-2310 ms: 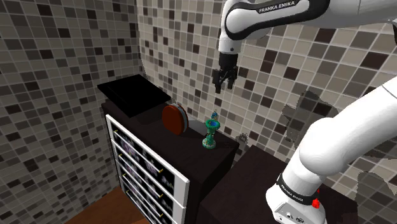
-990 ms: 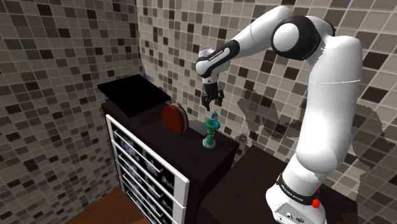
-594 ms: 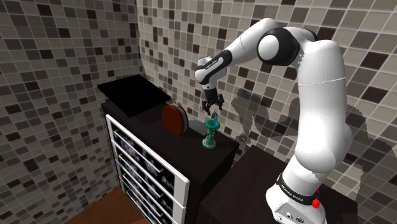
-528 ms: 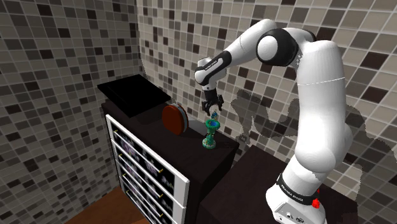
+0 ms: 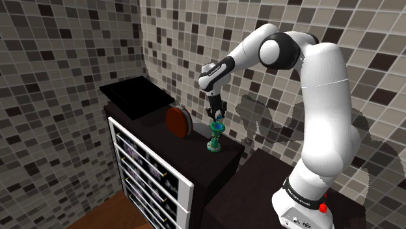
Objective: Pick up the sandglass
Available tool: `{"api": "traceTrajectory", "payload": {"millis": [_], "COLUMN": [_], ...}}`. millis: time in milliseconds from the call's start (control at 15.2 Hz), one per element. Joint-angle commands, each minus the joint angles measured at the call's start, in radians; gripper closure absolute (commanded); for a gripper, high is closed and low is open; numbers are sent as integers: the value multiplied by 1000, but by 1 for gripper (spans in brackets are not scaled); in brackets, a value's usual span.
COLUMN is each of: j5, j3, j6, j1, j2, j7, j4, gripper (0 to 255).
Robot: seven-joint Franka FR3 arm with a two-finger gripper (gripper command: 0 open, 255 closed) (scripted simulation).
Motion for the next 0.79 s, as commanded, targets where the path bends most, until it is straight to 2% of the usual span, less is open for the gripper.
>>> {"api": "traceTrajectory", "payload": {"millis": [0, 396, 726], "j5": [0, 0, -3], "j3": [0, 0, -2], "j6": [0, 3, -47], "j1": [0, 0, 3], "j2": [1, -1, -42], "j7": [0, 0, -6], "j4": [0, -4, 4], "gripper": [255, 255, 255]}}
